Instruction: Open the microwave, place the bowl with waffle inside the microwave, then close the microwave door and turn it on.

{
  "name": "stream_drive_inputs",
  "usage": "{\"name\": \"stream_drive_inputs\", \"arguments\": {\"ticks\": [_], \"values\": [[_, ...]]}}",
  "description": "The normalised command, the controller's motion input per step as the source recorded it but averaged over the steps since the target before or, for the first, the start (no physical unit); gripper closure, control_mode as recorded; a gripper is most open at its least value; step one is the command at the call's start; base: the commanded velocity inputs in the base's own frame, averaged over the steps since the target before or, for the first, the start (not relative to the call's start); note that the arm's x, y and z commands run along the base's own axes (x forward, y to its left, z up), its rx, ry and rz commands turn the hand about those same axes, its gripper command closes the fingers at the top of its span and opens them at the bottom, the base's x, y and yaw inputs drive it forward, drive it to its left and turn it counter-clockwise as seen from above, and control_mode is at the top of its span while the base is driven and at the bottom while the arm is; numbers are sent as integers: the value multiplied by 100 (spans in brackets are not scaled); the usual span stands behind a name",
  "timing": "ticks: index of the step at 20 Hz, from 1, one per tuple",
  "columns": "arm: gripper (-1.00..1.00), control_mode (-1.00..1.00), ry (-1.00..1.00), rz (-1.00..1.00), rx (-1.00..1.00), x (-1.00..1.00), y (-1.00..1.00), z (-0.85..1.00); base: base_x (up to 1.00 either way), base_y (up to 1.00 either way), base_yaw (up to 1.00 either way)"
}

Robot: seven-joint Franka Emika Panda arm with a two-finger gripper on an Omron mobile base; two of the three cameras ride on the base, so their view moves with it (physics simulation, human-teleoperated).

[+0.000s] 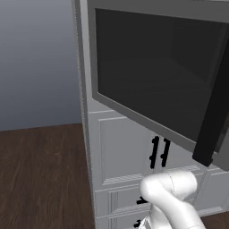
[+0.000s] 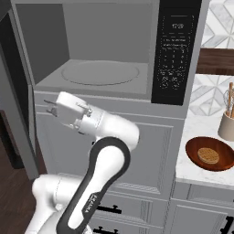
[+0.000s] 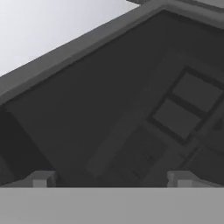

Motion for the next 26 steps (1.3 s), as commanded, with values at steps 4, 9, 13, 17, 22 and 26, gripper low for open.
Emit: {"name": "stream_drive_inputs", "arguments": {"ticks": [4,9,13,17,22,26], "values": [[-100,-100,0,-7,-16,-52,100,6,0,0,0],[-100,-100,-1,-1,-13,-94,100,26,0,0,0],[-100,-100,2,-2,-8,-43,100,18,0,0,0],[-100,-100,18,-14,-19,27,100,-8,0,0,0],[-100,-100,15,-15,-9,45,49,-8,0,0,0],[-100,-100,25,-15,-5,32,-57,-30,0,0,0]]}}
